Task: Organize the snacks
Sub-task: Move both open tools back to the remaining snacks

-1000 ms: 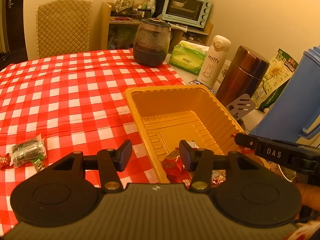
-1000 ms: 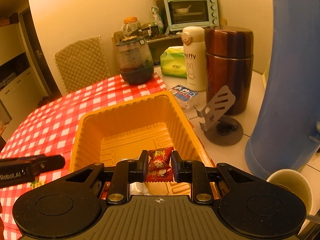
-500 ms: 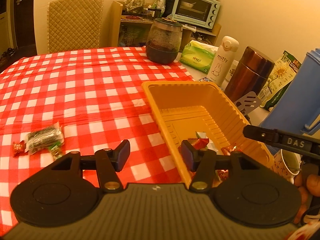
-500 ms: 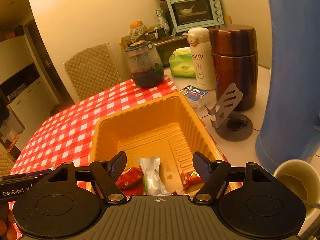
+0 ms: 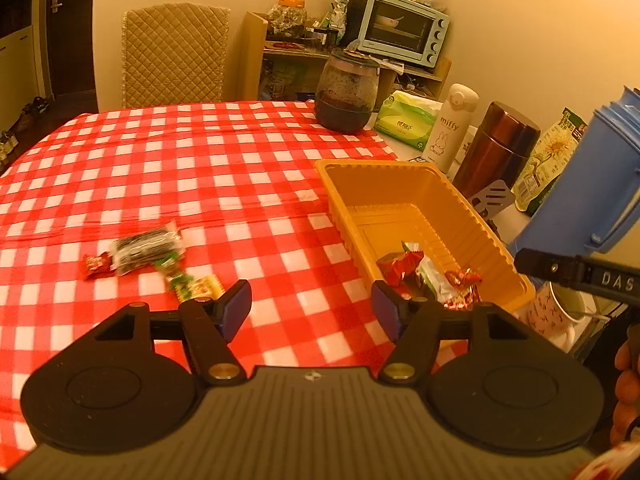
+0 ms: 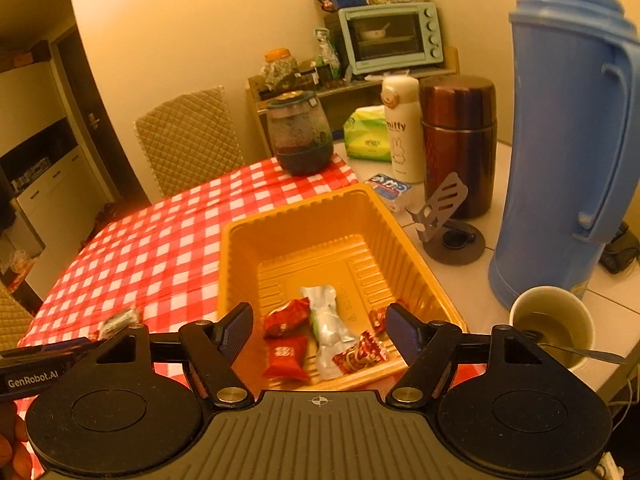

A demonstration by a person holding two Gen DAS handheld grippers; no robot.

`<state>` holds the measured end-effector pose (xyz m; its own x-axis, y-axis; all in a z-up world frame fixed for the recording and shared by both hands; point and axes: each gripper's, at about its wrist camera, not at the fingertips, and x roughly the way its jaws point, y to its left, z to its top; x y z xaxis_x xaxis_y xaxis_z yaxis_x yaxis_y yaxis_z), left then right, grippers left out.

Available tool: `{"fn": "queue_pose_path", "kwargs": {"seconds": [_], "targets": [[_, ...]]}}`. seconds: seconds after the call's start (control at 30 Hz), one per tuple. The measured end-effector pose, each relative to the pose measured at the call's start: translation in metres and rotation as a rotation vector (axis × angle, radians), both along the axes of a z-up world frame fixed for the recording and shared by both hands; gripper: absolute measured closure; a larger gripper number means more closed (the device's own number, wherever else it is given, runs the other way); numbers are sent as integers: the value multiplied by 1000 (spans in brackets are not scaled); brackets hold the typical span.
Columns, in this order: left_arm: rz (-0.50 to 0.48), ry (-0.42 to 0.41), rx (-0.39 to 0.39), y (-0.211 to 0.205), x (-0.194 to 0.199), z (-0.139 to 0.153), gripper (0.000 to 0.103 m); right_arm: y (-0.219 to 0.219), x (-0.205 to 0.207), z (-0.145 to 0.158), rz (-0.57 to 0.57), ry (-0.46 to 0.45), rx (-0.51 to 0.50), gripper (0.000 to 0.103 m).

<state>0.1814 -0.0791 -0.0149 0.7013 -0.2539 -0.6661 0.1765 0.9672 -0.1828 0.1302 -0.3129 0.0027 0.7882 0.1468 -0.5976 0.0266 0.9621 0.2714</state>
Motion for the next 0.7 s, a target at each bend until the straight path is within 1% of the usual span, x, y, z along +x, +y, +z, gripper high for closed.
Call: {"fn": "queue_pose_path", "kwargs": {"seconds": [0.13,0.3,0.47,0.7], "targets": [[19,-15,13,15,-19,9,29,16,-15,11,24,-15,-15,30],[45,-22,27,40,-44,14,22,41,-28,19,74,-25,-31,30],[96,-16,40,70,-66,12,17,66,-38,24,127,-32,-47,30],[173,-12,67,106,-87,10,10,94,-47,24,188,-35,-57,30]]}}
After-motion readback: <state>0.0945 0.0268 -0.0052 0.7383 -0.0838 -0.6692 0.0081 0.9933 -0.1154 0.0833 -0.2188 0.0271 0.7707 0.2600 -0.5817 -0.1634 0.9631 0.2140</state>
